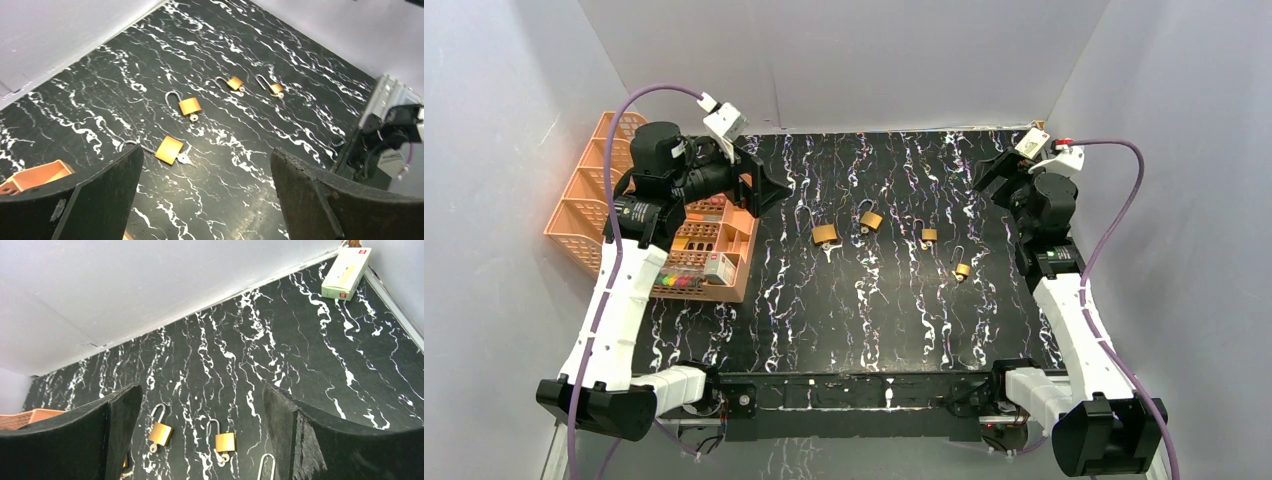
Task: Lock with the key
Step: Pick up the lock from the center of the board.
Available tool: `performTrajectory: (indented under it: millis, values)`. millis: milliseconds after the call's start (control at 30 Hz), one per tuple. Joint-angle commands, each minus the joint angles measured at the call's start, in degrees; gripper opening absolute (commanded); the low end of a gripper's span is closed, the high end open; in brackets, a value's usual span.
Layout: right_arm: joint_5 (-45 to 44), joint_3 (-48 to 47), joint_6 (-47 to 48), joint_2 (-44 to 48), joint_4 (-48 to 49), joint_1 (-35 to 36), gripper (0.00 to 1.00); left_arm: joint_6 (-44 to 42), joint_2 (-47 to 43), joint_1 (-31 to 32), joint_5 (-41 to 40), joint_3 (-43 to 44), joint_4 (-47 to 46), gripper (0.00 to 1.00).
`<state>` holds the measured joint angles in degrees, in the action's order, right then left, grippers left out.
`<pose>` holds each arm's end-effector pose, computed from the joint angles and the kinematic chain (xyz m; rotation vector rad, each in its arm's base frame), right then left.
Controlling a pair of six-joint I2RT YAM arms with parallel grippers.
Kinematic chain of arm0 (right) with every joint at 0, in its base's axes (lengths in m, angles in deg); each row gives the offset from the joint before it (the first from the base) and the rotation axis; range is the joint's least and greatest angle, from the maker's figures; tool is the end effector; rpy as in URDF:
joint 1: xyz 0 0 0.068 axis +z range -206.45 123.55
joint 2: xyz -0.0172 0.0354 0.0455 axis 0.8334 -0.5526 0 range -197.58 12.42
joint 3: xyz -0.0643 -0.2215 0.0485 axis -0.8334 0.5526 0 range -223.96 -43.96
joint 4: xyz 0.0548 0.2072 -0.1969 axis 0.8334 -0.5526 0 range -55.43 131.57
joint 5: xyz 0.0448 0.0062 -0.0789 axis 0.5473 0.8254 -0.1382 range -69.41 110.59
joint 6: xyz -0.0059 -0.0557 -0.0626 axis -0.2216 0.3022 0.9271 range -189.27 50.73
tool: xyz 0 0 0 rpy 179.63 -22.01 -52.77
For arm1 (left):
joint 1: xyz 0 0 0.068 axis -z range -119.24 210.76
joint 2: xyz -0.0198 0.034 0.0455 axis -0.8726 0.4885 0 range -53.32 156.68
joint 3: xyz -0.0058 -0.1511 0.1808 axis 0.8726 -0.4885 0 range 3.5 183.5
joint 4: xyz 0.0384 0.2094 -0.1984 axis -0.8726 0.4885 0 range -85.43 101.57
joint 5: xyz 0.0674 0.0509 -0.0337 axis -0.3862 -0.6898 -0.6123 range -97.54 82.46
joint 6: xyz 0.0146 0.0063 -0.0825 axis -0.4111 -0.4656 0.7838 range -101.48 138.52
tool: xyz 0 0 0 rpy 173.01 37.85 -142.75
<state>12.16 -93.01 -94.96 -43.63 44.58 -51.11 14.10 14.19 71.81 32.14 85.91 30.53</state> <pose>0.3217 0.0193 0.3162 0.4017 1.5980 0.2936 0.2987 -0.1063 0.4258 0.7278 1.6126 -0.6917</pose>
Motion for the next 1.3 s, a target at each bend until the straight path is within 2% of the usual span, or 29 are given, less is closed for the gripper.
performTrajectory:
  millis: [0,233,367,433,500,533,600,633,667,733,800,933,1033,1133,1267]
  values:
    - [1.2,-4.5,-2.3,1.3,2.7,-0.8,0.98,-3.7,-0.6,0.7,7.4,3.0,5.3,0.98]
    - [0.7,-2.5,-6.7,2.6,6.2,-1.1,0.98,-6.4,-1.6,1.0,18.6,3.0,6.7,0.98]
    - [11.4,-4.4,-11.6,0.6,3.8,-1.3,0.98,-3.2,-1.0,1.1,24.7,0.8,1.5,0.98]
    - [16.5,-6.4,-12.2,-1.0,1.8,-1.3,0.98,0.0,0.7,1.1,21.3,0.7,-0.2,0.98]
    - [24.2,-8.9,-3.1,-2.3,-0.3,-1.5,0.98,1.7,3.0,1.1,16.5,2.4,0.5,0.98]
    - [24.8,-8.8,-1.8,-2.5,-1.1,-1.6,0.99,2.9,4.0,1.1,12.8,2.8,0.3,0.98]
    - [26.1,-8.2,-1.5,-3.1,0.8,-1.6,0.99,8.6,5.4,1.1,0.6,2.0,-2.6,0.98]
    - [26.1,-10.6,-0.7,-6.1,-2.8,-0.9,0.98,10.8,6.0,1.1,-6.8,1.1,-3.5,0.98]
    - [24.2,-14.3,0.3,-9.5,-8.5,0.8,0.98,12.4,6.6,1.2,-13.0,0.1,-3.9,0.98]
    - [13.5,-21.4,3.0,-16.2,-18.9,7.3,0.98,14.8,7.9,1.2,-23.5,-1.5,-3.8,0.98]
    - [3.0,-25.2,2.5,-20.8,-23.4,14.0,0.98,15.9,8.8,1.2,-29.1,-2.3,-2.8,0.98]
    - [1.4,-28.2,-4.3,-27.8,-26.2,19.1,0.98,16.2,6.5,1.0,-31.2,-4.1,-3.3,0.98]
    - [-1.8,-35.4,-6.8,-36.0,-31.5,23.9,0.98,18.3,8.1,-0.9,-27.8,-4.6,-2.0,0.98]
    - [-2.4,-42.8,-5.9,-44.0,-34.1,30.5,0.97,19.4,7.5,-2.6,-27.4,-7.6,-3.2,0.98]
    - [-1.8,-48.3,-0.6,-51.3,-34.3,37.5,0.99,20.4,4.6,-7.8,-21.5,-9.2,-4.8,0.98]
